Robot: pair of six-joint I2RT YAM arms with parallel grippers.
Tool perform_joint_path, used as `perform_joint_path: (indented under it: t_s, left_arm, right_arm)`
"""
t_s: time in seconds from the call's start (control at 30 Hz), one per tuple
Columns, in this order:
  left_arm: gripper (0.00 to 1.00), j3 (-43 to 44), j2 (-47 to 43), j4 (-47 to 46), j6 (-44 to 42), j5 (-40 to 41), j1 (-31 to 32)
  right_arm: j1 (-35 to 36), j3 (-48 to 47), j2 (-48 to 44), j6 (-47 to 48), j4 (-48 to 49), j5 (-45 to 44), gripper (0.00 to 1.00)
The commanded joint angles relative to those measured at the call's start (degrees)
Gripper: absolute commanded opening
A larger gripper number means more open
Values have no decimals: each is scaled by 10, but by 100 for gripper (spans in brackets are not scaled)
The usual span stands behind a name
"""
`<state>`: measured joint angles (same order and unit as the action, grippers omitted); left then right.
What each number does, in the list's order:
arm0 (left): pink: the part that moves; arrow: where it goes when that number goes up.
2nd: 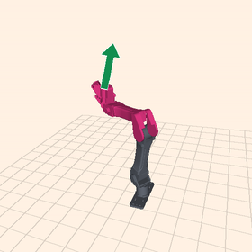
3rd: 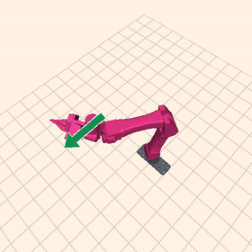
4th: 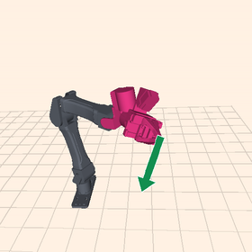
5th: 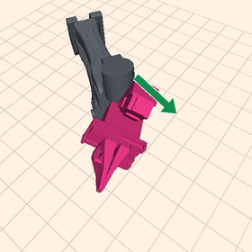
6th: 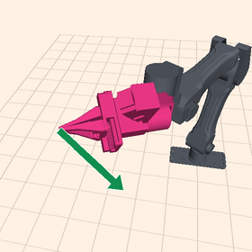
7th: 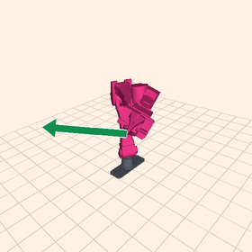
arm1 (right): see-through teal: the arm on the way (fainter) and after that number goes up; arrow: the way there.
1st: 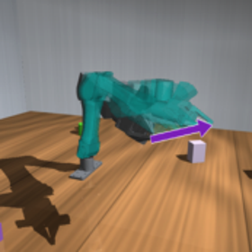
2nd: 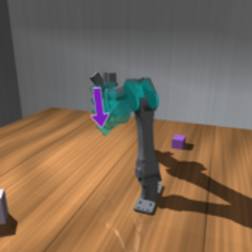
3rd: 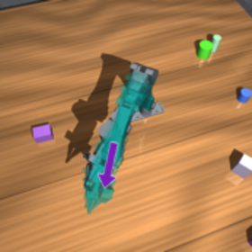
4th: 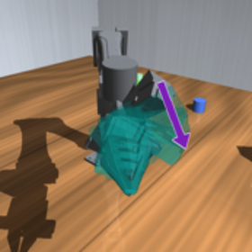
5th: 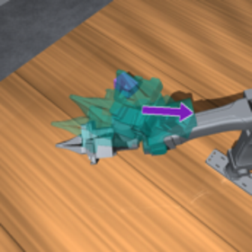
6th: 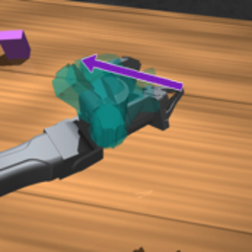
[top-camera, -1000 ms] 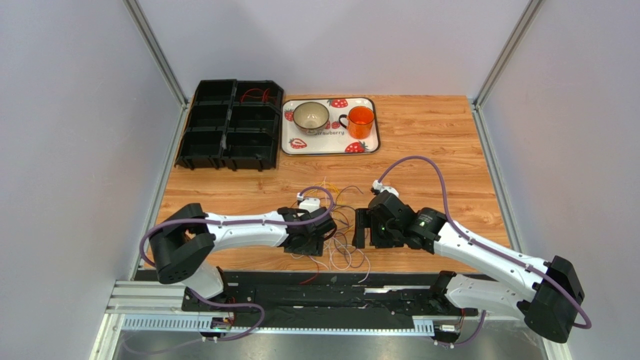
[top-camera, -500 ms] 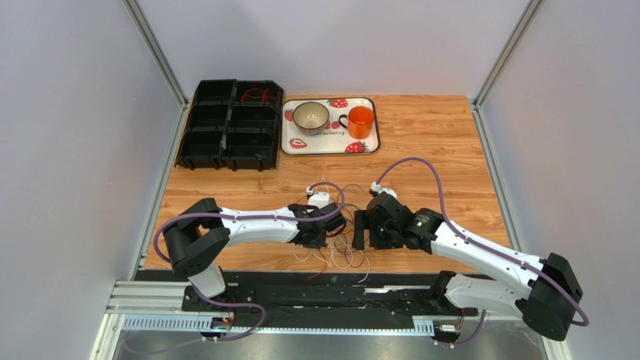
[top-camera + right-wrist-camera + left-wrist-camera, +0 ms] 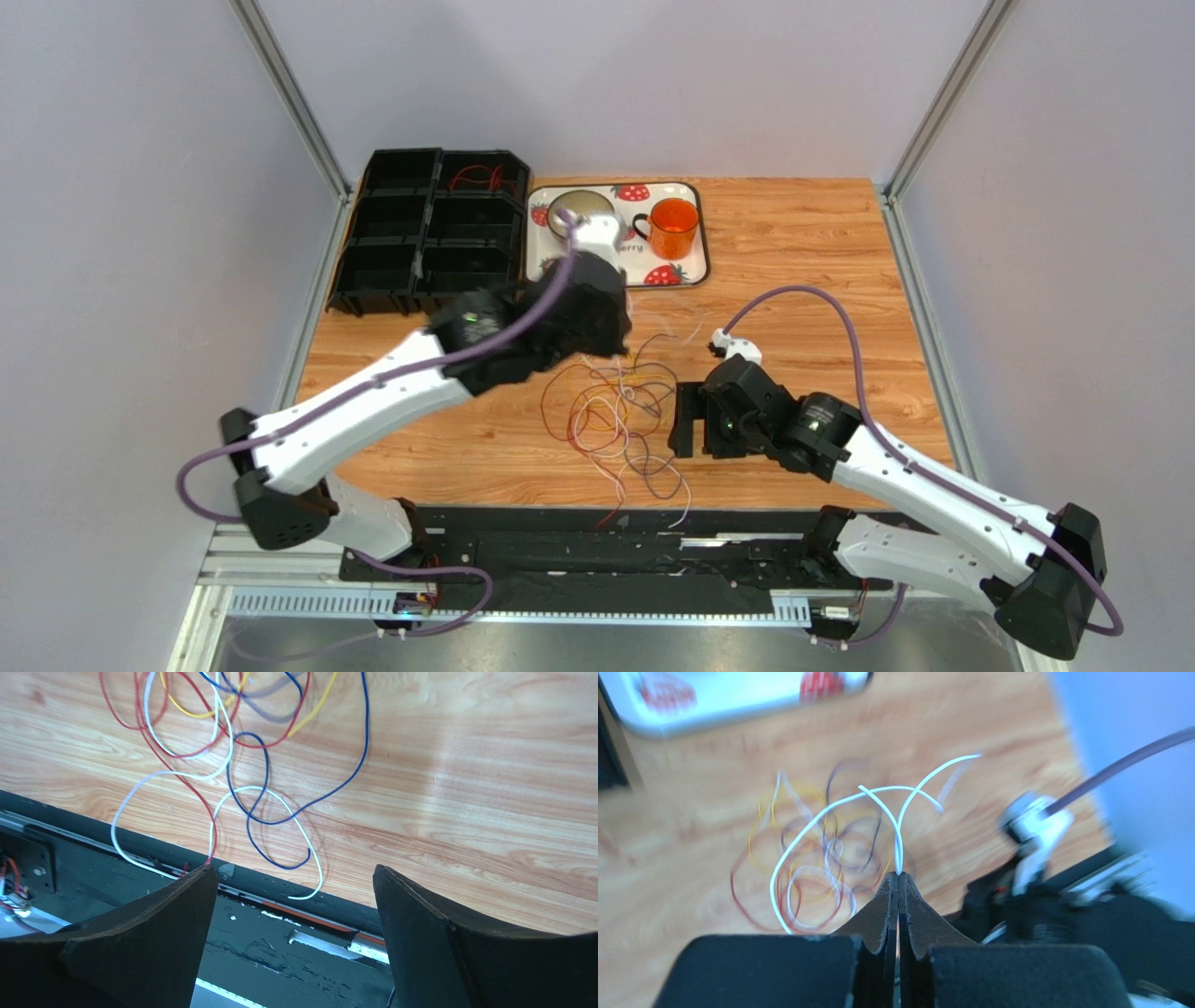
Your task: Untangle the cables
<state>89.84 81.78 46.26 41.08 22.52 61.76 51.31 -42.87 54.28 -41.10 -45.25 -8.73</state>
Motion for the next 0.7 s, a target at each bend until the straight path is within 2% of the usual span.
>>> perform_joint_path:
  t_s: [0.0,0.03,0.1,0.2,0.37,0.4,0.47,0.5,0.6,0.67]
  left_arm:
    - [0,148,-61,59,-104,37,-10]
    - [0,172,-70,55,-123,43,-10]
    - [1,167,-78,31,-137,45,-11]
    - [3,108,-89,22,-121,36,-14]
    - [1,-89,-123,-17,-35,27,-14]
    - [9,-119,-130,-26,-22,26,-14]
    - [40,-206,-149,-58,3,18,-16]
    - [67,-229,-153,-65,12,12,-17]
    - [82,-289,-164,-78,34,6,-19]
    - [83,-306,-166,-79,40,3,-19]
  right_arm:
    - [3,-25,-28,-1,-9,-35,86]
    - [4,-25,-30,-2,-10,-34,86]
    - [3,-25,-30,-7,-13,-32,86]
    - [3,-20,-35,-10,-16,-30,86]
    - [4,-8,-38,-12,-13,-24,86]
    - [4,-7,-36,-13,-12,-22,86]
    - [4,-5,-33,-11,-10,-17,86]
    - [4,-5,-30,-11,-9,-16,86]
    - [3,-5,-26,-10,-4,-11,86]
    - [4,-6,-23,-10,-2,-10,86]
